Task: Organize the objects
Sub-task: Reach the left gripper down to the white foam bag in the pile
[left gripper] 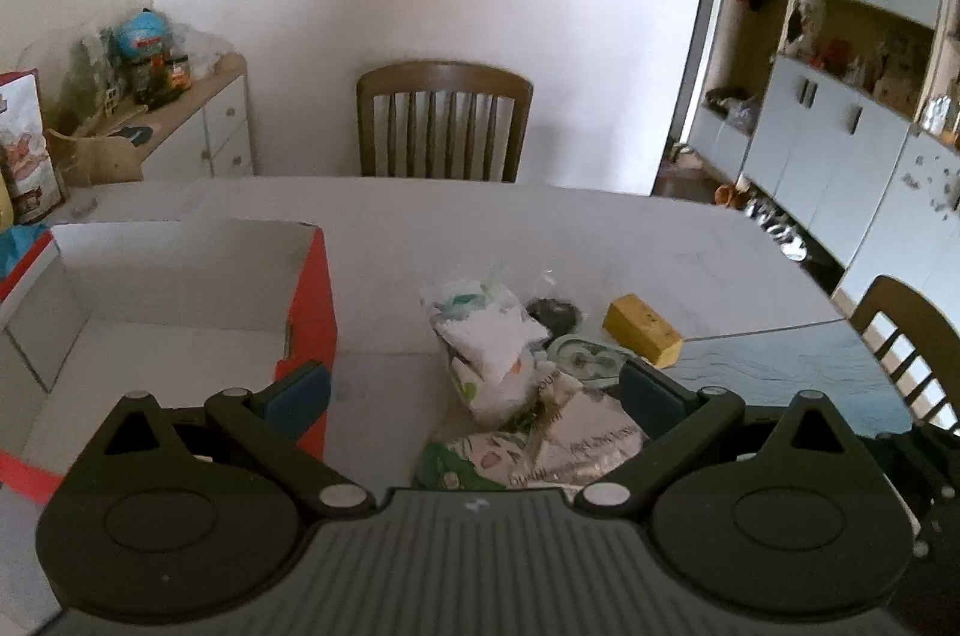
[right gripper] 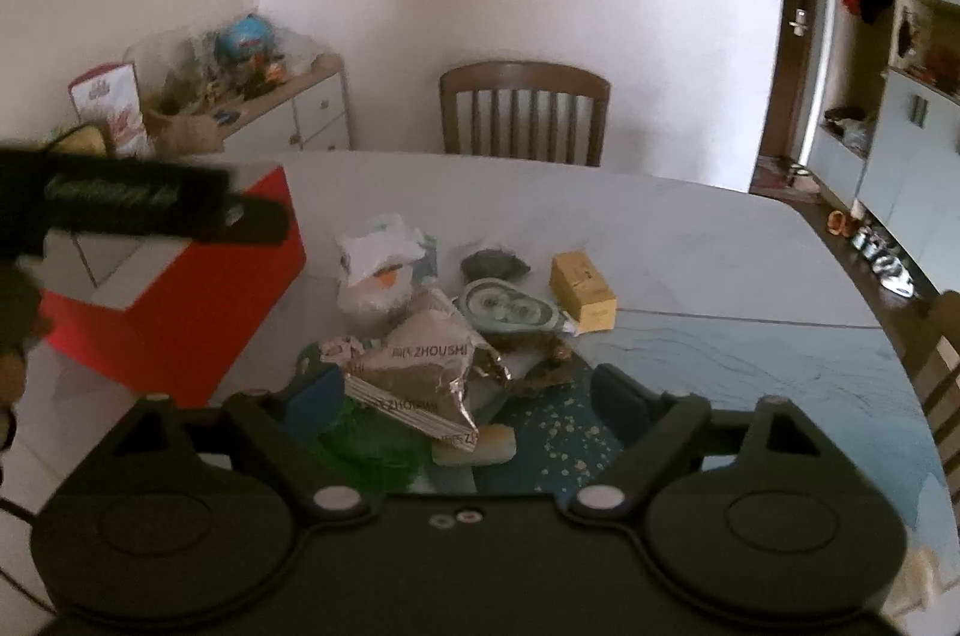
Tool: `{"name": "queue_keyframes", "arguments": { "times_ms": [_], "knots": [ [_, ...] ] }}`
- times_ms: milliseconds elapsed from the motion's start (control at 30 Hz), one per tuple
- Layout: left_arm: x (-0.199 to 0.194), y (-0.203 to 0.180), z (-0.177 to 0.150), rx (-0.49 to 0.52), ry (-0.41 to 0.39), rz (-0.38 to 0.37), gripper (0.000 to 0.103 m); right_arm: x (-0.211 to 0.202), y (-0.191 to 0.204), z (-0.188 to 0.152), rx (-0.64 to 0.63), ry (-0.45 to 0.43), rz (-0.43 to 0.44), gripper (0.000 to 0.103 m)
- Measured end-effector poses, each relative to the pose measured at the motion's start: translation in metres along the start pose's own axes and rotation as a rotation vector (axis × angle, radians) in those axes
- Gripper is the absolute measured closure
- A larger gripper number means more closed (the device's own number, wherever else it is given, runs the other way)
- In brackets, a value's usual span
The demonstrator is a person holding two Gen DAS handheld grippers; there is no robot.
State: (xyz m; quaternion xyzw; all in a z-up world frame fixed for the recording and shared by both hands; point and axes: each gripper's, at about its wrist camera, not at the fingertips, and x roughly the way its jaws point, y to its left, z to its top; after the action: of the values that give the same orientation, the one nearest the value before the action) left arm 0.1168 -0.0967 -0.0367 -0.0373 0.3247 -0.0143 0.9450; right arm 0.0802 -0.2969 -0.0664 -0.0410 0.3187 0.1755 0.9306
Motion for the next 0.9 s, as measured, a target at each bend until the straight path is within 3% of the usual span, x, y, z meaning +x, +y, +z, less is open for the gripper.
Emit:
{"name": "queue_keyframes", "arguments": {
  "times_ms": [167, 467, 900],
  "knots": [
    [0.033, -0.004, 0.011, -0.005, 0.035, 0.009, 0.0, 0.023, -0.001, 0.0, -0.037, 0.031, 0.034, 0.022],
    [0.091, -0.009, 0.032, 0.018, 0.129, 0.047, 0.0, 0.056, -0.002, 0.002, -0.068, 0.072, 0.084, 0.025],
    [0.156, 0.003, 0.035, -0.082, 0.297, 0.041, 0.0, 0.097, 0.0, 0.005, -0.106, 0.112, 0.102, 0.025]
  ]
}}
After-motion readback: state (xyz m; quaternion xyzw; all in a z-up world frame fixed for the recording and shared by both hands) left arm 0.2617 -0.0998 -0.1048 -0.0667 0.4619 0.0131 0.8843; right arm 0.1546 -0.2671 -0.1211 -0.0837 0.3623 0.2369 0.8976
